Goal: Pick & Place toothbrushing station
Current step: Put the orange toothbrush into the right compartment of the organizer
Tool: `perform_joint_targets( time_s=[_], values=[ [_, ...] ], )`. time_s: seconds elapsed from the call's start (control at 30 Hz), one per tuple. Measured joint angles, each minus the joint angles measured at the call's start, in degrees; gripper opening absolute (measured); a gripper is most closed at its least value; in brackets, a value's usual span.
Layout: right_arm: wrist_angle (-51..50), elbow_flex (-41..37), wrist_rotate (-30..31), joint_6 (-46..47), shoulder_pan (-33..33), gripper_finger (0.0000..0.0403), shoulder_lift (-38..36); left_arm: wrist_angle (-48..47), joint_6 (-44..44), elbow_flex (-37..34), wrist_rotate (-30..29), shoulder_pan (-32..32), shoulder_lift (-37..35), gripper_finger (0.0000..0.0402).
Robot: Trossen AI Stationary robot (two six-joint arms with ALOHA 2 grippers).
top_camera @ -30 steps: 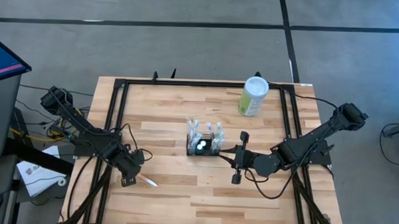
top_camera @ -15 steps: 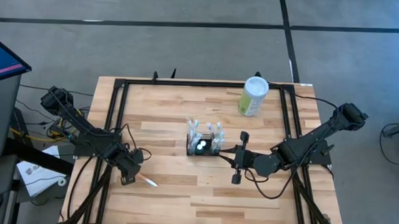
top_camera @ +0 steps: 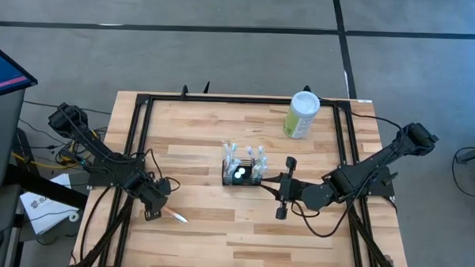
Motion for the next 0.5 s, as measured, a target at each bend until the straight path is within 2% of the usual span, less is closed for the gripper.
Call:
perform_joint_targets(
  time_s=[0.3,0.4,0.5],
  values=[
    [0.0,0.0,0.0,0.0,0.0,0.0056,0.0,0.2,0.0,-1.0,2.8,0.0,0.0,0.0142],
    [0.0,0.0,0.0,0.0,0.0,0.0056,0.0,0.2,-0.4,-1.0,2.9,0.0,0.0,0.011],
    [0.0,0.0,0.0,0.0,0.0,0.0056,0.0,0.4,-1.1,-1.0,3.9,0.0,0.0,0.0055]
  ],
)
